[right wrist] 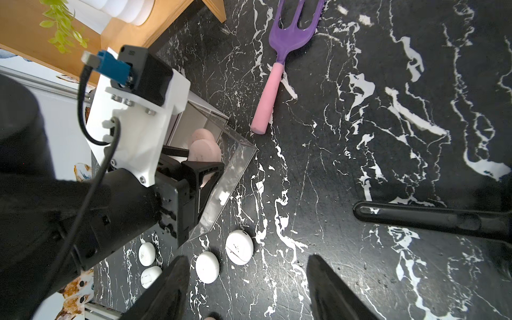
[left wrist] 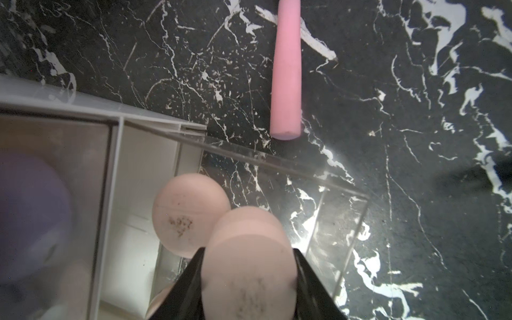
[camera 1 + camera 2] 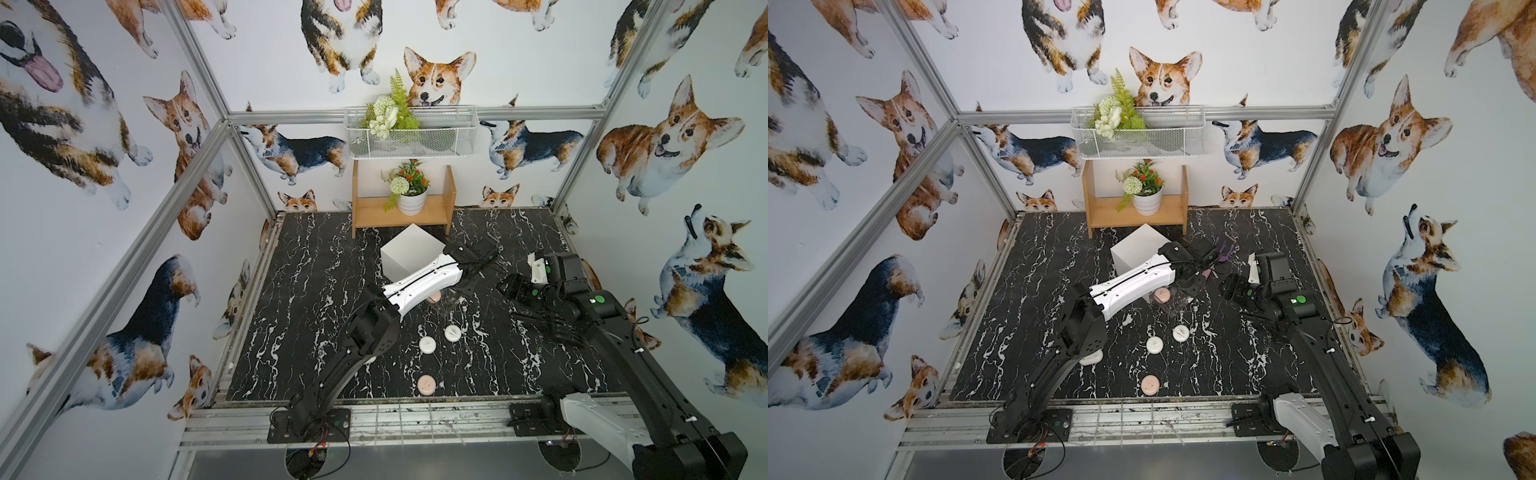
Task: Put the bluetooth earphones in the drawer according to color
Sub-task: Place the bluetooth earphone in the drawer, then pick up the Bluetooth earphone from the center of the board.
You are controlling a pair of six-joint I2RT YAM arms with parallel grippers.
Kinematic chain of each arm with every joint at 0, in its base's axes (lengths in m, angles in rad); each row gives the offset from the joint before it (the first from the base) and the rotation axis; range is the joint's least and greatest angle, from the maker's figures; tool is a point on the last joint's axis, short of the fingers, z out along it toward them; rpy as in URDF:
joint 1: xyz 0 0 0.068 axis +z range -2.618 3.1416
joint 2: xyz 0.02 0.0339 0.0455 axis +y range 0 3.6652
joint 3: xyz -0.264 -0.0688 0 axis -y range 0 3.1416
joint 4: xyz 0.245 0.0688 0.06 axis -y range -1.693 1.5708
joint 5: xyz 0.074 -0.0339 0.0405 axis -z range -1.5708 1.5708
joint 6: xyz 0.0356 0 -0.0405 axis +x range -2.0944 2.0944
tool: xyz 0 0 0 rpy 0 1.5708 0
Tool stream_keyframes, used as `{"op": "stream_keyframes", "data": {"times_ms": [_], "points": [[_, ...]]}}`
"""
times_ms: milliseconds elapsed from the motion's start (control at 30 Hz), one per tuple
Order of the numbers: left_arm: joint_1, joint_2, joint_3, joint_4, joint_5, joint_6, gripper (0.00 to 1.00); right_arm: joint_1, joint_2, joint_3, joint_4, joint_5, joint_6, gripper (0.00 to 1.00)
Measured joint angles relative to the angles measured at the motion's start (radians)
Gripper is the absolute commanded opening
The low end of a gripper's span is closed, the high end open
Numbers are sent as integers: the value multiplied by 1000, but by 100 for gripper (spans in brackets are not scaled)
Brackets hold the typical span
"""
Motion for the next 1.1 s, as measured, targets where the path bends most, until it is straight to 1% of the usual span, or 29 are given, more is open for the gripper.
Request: {"op": "stream_keyframes", "data": {"times_ms": [67, 133, 233, 533, 633, 700, 767, 833, 900, 1000, 1067, 1100], "points": [[3, 2, 2, -3, 2, 3, 49, -2, 0, 0, 0, 0, 0, 73], [6, 2, 8, -6, 1, 7, 55, -2, 0, 0, 0, 0, 0, 74], [5, -5, 20, -11, -3, 13, 61, -2, 0, 0, 0, 0, -2, 74], [-6, -69, 49, -34, -23, 18, 62, -2, 4, 1, -1, -15, -2, 74], [-12, -128, 48, -45, -39, 13, 62, -2, 4, 5, -5, -34, -1, 73], [-14, -204, 25, -43, -64, -2, 62, 0, 4, 5, -8, -50, -1, 72], [-14, -291, -36, -32, -92, -16, 62, 14, 5, 5, -11, -57, -1, 72], [-13, -389, -135, -26, -123, -39, 62, 69, 6, 1, -13, -53, 1, 72], [-7, -506, -261, -10, -153, -66, 63, 171, 12, -9, -13, -48, 11, 72], [15, -665, -445, 10, -184, -114, 64, 346, 31, -42, -2, -23, 63, 73], [40, -776, -584, 35, -197, -148, 64, 442, 39, -72, 9, 1, 105, 73], [52, -830, -647, 37, -201, -166, 65, 473, 40, -85, 14, 9, 122, 73]]}}
